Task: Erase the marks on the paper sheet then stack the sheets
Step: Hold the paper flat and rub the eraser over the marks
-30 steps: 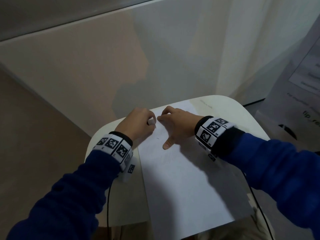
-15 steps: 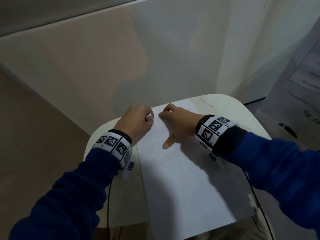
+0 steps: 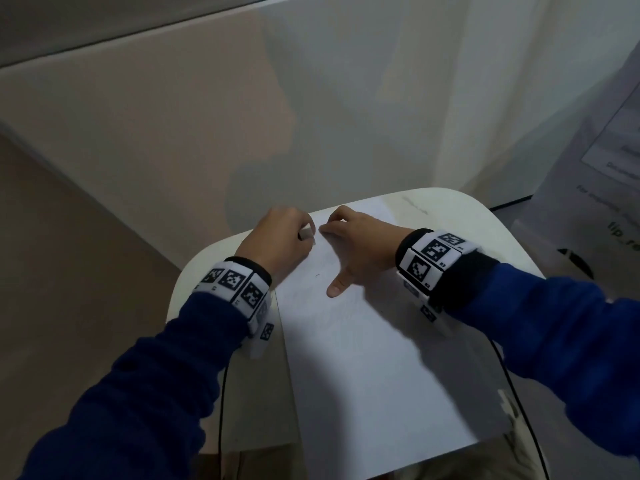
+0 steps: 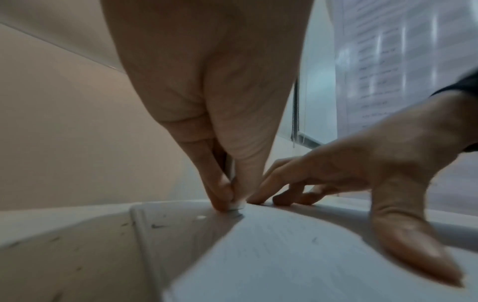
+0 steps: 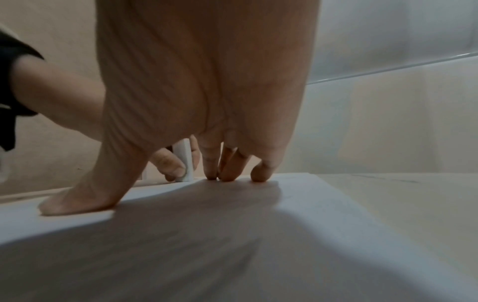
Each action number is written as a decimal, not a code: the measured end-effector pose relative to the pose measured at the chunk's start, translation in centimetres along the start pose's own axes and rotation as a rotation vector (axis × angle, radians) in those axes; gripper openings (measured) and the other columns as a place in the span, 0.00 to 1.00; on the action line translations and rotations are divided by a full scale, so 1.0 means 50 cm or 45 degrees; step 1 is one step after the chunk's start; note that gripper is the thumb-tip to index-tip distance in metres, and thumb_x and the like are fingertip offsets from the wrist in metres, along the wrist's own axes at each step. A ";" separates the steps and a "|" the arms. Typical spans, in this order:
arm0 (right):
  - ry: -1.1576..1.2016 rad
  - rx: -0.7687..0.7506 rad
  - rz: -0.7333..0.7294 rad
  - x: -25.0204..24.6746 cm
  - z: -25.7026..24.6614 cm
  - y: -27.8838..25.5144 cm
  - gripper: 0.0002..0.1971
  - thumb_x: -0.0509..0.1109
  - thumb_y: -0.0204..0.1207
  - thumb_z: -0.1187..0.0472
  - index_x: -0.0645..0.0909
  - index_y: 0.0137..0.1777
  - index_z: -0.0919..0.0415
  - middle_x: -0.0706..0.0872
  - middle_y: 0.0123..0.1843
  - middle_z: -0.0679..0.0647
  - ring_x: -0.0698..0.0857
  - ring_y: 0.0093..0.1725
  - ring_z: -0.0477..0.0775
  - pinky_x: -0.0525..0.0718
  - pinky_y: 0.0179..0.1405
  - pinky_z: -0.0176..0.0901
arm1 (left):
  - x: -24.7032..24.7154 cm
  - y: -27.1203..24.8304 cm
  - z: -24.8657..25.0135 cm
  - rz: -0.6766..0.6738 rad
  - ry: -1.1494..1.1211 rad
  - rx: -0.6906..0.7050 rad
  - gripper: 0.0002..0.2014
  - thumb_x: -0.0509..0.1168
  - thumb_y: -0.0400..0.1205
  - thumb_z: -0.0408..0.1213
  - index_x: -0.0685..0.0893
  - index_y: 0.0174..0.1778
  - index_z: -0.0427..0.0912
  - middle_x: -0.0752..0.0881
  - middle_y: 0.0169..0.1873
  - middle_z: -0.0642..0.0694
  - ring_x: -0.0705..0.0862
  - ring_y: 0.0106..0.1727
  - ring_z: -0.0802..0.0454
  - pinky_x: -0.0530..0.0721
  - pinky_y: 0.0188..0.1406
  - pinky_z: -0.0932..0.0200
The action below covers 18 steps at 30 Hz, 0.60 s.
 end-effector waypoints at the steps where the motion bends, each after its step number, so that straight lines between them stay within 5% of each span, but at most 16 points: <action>1: -0.011 -0.007 0.002 0.000 -0.001 0.000 0.55 0.84 0.52 0.32 0.70 0.77 0.56 0.66 0.75 0.49 0.73 0.72 0.55 0.76 0.71 0.54 | -0.004 0.002 -0.004 0.043 -0.013 -0.013 0.07 0.66 0.81 0.34 0.91 0.45 0.42 0.88 0.34 0.45 0.84 0.33 0.51 0.84 0.33 0.57; 8: 0.093 -0.065 0.013 -0.007 0.024 -0.005 0.37 0.76 0.75 0.53 0.66 0.82 0.58 0.64 0.81 0.51 0.68 0.79 0.53 0.64 0.78 0.41 | 0.007 0.003 0.010 -0.030 -0.006 0.028 0.06 0.68 0.76 0.33 0.90 0.39 0.44 0.87 0.31 0.47 0.86 0.34 0.48 0.86 0.34 0.52; 18: 0.007 -0.074 0.057 -0.021 0.027 0.002 0.38 0.82 0.67 0.49 0.74 0.74 0.63 0.71 0.76 0.55 0.73 0.74 0.56 0.70 0.74 0.45 | 0.012 0.013 0.012 -0.020 -0.012 0.038 0.08 0.65 0.78 0.33 0.90 0.42 0.45 0.88 0.35 0.47 0.86 0.37 0.47 0.87 0.39 0.52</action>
Point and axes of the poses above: each hand's wrist, its own y-axis towards the middle knuckle, its own x-axis out of the palm, z = x × y, the point moved 8 cm from there along y, towards the middle knuckle
